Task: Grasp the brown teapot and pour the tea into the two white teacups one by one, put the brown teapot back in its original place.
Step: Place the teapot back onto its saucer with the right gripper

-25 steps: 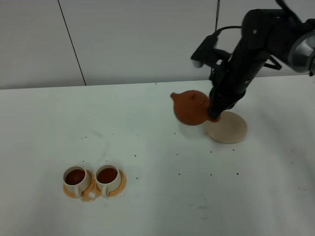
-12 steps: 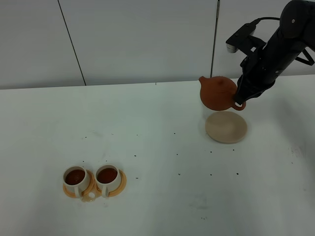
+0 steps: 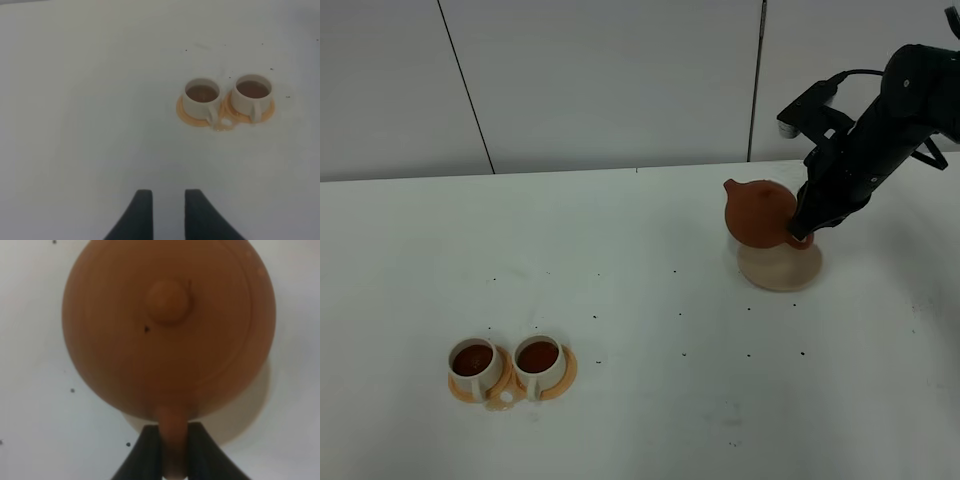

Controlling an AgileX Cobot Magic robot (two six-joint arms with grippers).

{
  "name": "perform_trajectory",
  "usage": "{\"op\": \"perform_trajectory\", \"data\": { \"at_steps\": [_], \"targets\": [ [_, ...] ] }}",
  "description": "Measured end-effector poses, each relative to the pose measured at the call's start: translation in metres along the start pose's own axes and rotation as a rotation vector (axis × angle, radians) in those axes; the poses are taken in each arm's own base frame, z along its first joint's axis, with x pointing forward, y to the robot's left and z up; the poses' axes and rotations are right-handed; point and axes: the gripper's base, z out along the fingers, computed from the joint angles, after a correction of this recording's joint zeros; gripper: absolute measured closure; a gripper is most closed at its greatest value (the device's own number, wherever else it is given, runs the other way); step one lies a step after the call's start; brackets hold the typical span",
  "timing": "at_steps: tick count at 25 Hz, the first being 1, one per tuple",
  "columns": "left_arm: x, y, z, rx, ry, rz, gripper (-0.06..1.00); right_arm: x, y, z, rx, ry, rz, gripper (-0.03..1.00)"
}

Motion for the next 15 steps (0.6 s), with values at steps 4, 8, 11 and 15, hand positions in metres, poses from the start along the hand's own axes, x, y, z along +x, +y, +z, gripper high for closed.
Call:
{"op": "perform_trajectory", "data": {
  "at_steps": [4, 8, 11, 15],
  "targets": [
    [0.000, 0.000, 0.000, 0.000, 0.000, 0.000, 0.71, 0.009, 0.002, 0.011, 0.007, 0.007, 0.016, 0.87],
    [0.000, 0.000, 0.000, 0.000, 0.000, 0.000, 0.71, 0.024, 0.009, 0.019, 0.035, 0.001, 0.043, 0.87],
    [0.000, 0.000, 0.000, 0.000, 0.000, 0.000, 0.71, 0.033, 0.014, 0.016, 0.071, -0.016, 0.048, 0.87],
    [0.000, 0.000, 0.000, 0.000, 0.000, 0.000, 0.71, 0.037, 0.015, 0.013, 0.083, -0.022, 0.055, 0.87]
  ]
}}
